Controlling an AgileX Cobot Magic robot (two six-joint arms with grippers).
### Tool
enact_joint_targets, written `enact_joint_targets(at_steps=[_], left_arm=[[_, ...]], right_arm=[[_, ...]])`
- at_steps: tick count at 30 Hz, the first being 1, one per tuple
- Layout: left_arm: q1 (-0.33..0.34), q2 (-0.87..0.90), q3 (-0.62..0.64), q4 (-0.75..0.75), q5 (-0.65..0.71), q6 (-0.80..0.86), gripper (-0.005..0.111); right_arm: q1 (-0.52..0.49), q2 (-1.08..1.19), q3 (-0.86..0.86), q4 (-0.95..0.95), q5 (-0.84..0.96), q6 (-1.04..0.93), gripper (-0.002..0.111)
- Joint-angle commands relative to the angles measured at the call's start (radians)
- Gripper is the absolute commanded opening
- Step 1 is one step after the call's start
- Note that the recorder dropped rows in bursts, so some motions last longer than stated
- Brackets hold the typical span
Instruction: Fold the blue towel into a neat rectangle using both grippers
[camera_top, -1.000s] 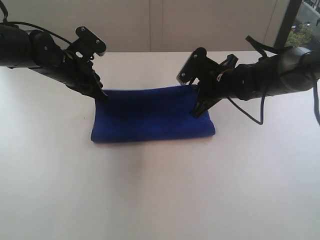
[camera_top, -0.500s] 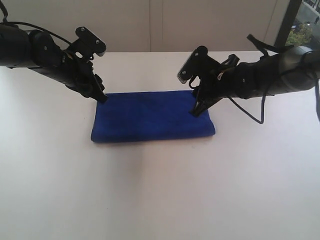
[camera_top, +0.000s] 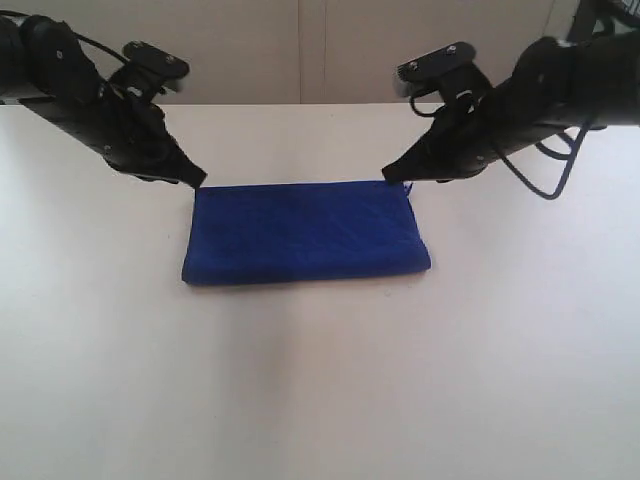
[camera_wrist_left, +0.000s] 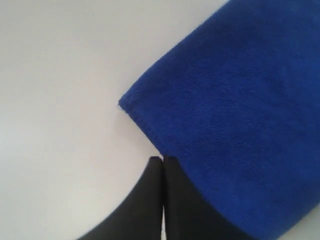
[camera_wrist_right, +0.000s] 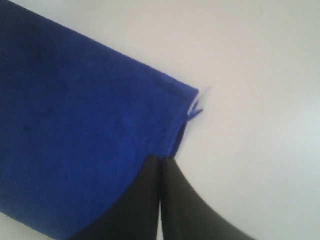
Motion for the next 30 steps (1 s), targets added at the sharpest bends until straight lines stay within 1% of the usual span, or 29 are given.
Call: enact_joint_targets(at_steps=[1, 5, 10, 12, 17, 22, 30], left_arm=[[0.066, -0.013, -0.067, -0.035, 0.076, -0.175, 0.0], [0.072, 0.023, -0.097, -0.167, 0.16, -0.158, 0.0], [0.037, 0.095, -0.097, -0.381, 0.248, -0.032, 0.0], [0.024, 0.119, -0.097, -0.432, 0.27, 0.019, 0.0], [0.024, 0.136, -0.097, -0.446, 0.338, 0.021, 0.0], [0.024, 0.14, -0.097, -0.442, 0.407, 0.043, 0.0], [0.024, 0.177, -0.057, -0.358, 0.392, 0.043, 0.0]], right_arm=[[-0.064, -0.001, -0.087, -0.001, 0.196, 0.141, 0.0], [-0.047, 0.03, -0.11, 0.049, 0.263, 0.142, 0.0], [-0.011, 0.091, -0.11, 0.114, 0.278, 0.139, 0.0], [0.001, 0.106, -0.11, 0.158, 0.278, 0.115, 0.0], [0.023, 0.114, -0.11, 0.267, 0.285, 0.03, 0.0], [0.023, 0.134, -0.108, 0.271, 0.279, 0.028, 0.0], [0.023, 0.209, -0.108, 0.293, 0.282, 0.024, 0.0]])
